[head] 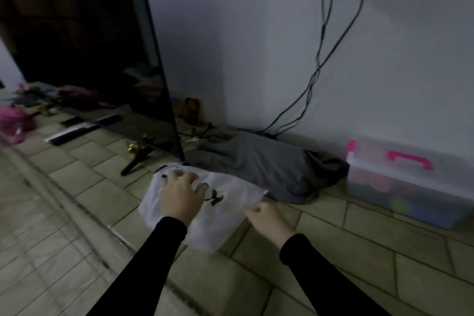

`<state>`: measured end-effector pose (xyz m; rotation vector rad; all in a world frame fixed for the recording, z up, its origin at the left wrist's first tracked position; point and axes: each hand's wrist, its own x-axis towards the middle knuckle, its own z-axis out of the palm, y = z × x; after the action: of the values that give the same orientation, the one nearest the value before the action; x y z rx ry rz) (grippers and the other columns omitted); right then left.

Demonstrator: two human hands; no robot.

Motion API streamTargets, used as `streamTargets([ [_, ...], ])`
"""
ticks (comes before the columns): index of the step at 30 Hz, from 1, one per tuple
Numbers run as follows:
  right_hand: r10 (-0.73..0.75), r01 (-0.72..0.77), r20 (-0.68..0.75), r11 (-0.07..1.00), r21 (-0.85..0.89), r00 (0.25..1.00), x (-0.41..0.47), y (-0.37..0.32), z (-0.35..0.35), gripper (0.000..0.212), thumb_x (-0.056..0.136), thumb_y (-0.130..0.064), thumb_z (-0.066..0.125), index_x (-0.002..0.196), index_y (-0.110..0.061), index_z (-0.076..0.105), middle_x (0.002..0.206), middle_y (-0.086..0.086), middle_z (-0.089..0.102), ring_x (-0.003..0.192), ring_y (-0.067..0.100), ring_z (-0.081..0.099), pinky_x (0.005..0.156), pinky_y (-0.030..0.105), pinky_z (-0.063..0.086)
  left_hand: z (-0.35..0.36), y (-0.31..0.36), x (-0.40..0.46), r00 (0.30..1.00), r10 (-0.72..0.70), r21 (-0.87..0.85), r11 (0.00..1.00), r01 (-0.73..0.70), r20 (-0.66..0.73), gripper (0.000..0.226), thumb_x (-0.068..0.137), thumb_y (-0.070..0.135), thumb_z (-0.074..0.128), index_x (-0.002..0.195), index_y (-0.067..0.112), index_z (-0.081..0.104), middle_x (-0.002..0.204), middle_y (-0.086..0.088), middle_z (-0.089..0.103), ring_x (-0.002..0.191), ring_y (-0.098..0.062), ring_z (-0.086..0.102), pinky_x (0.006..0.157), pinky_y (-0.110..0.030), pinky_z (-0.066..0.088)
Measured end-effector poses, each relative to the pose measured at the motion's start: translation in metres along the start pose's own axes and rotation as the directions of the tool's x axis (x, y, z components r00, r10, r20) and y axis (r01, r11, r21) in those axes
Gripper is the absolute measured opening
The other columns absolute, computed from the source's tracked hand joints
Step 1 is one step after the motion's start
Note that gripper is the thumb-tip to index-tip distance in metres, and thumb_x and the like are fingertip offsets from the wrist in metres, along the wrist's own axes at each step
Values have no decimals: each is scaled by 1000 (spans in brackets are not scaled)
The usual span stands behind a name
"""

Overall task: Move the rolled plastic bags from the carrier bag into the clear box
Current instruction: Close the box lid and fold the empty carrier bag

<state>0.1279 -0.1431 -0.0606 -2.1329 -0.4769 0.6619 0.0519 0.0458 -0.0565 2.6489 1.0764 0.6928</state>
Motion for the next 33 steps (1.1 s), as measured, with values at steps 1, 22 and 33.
streamTargets([
  [1, 22, -23, 22, 999, 45, 1000, 3, -3, 8, 32, 92, -37, 52, 69, -15, 51, 65, -1, 49, 59, 12, 46, 54, 23, 34, -2, -14, 4, 996, -84, 38, 996, 84, 6, 38, 88, 43, 53, 119, 22, 60, 130, -12, 51, 122, -34, 43, 100, -42, 40],
  [22, 130, -130, -30, 991, -28, 991, 9, -2, -9, 14, 74, -15, 54, 64, -12, 44, 62, 8, 47, 56, 20, 46, 53, 24, 37, -35, -15, 13, 975, -161, 152, 979, 138, 152, 31, 81, 44, 52, 84, 13, 59, 85, -7, 61, 83, -27, 58, 75, -31, 50],
  [33, 237, -247, -203, 969, -28, 950, -72, 24, -144, 17, 76, -8, 46, 59, -8, 42, 47, 7, 41, 41, 21, 40, 46, 21, 34, -56, 136, -18, 730, 663, -74, 746, -661, 165, 24, 77, 8, 63, 56, 17, 55, 49, -1, 37, 40, -20, 41, 38, -24, 37],
])
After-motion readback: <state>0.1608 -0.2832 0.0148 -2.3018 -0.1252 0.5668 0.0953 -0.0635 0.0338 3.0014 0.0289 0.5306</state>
